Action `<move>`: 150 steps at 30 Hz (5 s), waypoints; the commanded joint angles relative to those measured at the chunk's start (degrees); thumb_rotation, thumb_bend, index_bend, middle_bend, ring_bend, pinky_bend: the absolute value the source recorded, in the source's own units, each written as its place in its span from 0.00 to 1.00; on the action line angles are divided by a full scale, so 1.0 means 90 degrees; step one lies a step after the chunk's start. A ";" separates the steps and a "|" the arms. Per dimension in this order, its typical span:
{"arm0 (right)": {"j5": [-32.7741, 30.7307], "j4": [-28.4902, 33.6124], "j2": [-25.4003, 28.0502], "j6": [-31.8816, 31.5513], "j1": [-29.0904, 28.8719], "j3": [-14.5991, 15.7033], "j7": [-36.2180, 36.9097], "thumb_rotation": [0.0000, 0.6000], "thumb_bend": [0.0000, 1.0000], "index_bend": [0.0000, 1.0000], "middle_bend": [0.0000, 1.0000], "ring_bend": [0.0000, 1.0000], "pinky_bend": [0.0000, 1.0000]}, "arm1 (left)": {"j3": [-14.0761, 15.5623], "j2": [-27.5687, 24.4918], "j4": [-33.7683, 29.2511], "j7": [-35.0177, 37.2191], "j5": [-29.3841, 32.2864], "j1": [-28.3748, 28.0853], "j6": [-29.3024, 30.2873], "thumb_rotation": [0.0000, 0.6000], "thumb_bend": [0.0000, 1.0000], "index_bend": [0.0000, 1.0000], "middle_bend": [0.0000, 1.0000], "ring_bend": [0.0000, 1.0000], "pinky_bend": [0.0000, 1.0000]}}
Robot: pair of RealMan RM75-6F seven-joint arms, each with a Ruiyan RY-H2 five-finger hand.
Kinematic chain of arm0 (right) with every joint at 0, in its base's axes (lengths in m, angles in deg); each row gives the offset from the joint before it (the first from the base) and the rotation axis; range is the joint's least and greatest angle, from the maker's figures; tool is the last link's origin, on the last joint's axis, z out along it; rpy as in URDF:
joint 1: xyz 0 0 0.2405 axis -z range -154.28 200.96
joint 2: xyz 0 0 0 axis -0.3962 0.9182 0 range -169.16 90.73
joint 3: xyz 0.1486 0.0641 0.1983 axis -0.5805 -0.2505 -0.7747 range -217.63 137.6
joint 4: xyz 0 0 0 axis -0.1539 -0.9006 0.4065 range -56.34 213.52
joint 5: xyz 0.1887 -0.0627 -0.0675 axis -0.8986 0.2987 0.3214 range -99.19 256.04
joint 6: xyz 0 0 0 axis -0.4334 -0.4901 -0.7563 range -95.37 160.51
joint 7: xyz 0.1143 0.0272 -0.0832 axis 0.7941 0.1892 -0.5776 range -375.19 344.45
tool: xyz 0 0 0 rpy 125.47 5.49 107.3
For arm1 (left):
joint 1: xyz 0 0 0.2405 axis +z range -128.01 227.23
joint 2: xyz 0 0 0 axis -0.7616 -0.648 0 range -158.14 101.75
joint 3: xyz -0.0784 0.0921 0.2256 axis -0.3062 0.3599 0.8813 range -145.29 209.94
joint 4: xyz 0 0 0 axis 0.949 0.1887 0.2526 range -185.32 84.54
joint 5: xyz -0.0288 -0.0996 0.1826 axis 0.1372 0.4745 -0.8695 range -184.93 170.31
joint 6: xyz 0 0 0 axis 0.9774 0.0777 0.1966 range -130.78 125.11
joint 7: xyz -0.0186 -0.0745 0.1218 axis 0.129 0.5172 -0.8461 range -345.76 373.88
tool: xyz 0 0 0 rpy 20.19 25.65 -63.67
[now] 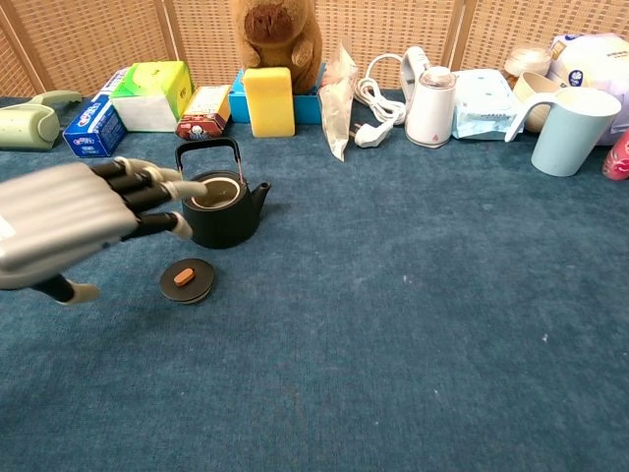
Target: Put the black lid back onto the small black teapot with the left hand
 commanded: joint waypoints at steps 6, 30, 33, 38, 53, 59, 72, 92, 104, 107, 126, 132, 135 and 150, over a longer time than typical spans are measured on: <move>-0.0006 -0.0018 0.0070 0.0007 0.0023 -0.0009 0.0187 1.00 0.07 0.00 0.00 0.00 0.00 | -0.0220 0.0402 0.0003 -0.0672 0.0597 -0.0221 -0.0483 1.00 0.06 0.22 0.00 0.00 0.08; 0.0029 -0.0048 0.0203 0.0058 0.0054 0.0000 0.0567 1.00 0.07 0.00 0.00 0.00 0.00 | -0.0268 0.0965 0.0131 -0.1929 0.1369 -0.0499 -0.0665 1.00 0.06 0.23 0.00 0.00 0.08; 0.0041 -0.0042 0.0215 0.0062 0.0055 0.0005 0.0603 1.00 0.07 0.00 0.00 0.00 0.00 | -0.0254 0.1012 0.0175 -0.1955 0.1428 -0.0511 -0.0647 1.00 0.06 0.24 0.00 0.00 0.08; 0.0076 -0.0040 0.0235 0.0069 0.0059 0.0018 0.0685 1.00 0.07 0.00 0.00 0.00 0.00 | -0.0222 0.1045 0.0219 -0.2003 0.1477 -0.0536 -0.0604 1.00 0.07 0.25 0.00 0.00 0.08; 0.0191 -0.0048 0.0288 0.0120 0.0043 0.0077 0.0846 1.00 0.07 0.00 0.00 0.00 0.00 | -0.0159 0.1171 0.0315 -0.2047 0.1600 -0.0640 -0.0520 1.00 0.14 0.37 0.00 0.00 0.08; 0.0206 -0.0047 0.0282 0.0133 0.0032 0.0089 0.0821 1.00 0.07 0.00 0.00 0.00 0.00 | -0.0135 0.1152 0.0263 -0.2057 0.1608 -0.0660 -0.0432 1.00 0.17 0.38 0.00 0.00 0.08; 0.0188 -0.0041 0.0279 0.0133 0.0027 0.0091 0.0806 1.00 0.07 0.00 0.00 0.00 0.00 | -0.0072 0.1112 0.0233 -0.2145 0.1763 -0.0699 -0.0391 1.00 0.22 0.39 0.00 0.00 0.08; 0.0179 -0.0045 0.0295 0.0124 0.0031 0.0093 0.0850 1.00 0.07 0.00 0.00 0.00 0.00 | -0.0073 0.0687 -0.0689 -0.2702 0.1482 -0.0846 0.0000 1.00 0.23 0.39 0.00 0.00 0.08; 0.0168 -0.0051 0.0301 0.0145 0.0022 0.0095 0.0866 1.00 0.07 0.00 0.00 0.00 0.00 | -0.0447 0.0354 -0.1185 -0.3319 0.1761 -0.1074 0.0068 1.00 0.23 0.39 0.00 0.00 0.08; 0.0176 -0.0049 0.0294 0.0168 0.0010 0.0105 0.0834 1.00 0.07 0.00 0.00 0.00 0.00 | -0.0619 0.0284 -0.1262 -0.3419 0.1957 -0.1162 0.0056 1.00 0.23 0.39 0.00 0.00 0.08; -0.0030 -0.0071 0.0286 0.0362 -0.0070 0.0053 0.0825 1.00 0.07 0.00 0.00 0.00 0.00 | -0.1166 0.0710 -0.0590 -0.3606 0.3198 -0.1822 -0.0178 1.00 0.23 0.39 0.00 0.00 0.08; -0.0040 -0.0093 0.0322 0.0377 -0.0068 0.0041 0.0962 1.00 0.07 0.00 0.00 0.00 0.00 | -0.1117 0.0812 -0.0430 -0.3683 0.3352 -0.1953 -0.0137 1.00 0.23 0.39 0.00 0.00 0.08; -0.0016 -0.0095 0.0345 0.0375 -0.0059 0.0050 0.1030 1.00 0.07 0.00 0.00 0.00 0.00 | -0.1114 0.0860 -0.0369 -0.3715 0.3451 -0.2012 -0.0104 1.00 0.23 0.39 0.00 0.00 0.08; 0.0036 -0.0111 0.0386 0.0384 -0.0056 0.0065 0.1166 1.00 0.07 0.00 0.00 0.00 0.00 | -0.1031 0.0864 -0.0193 -0.3817 0.3788 -0.2228 0.0093 1.00 0.23 0.39 0.00 0.00 0.08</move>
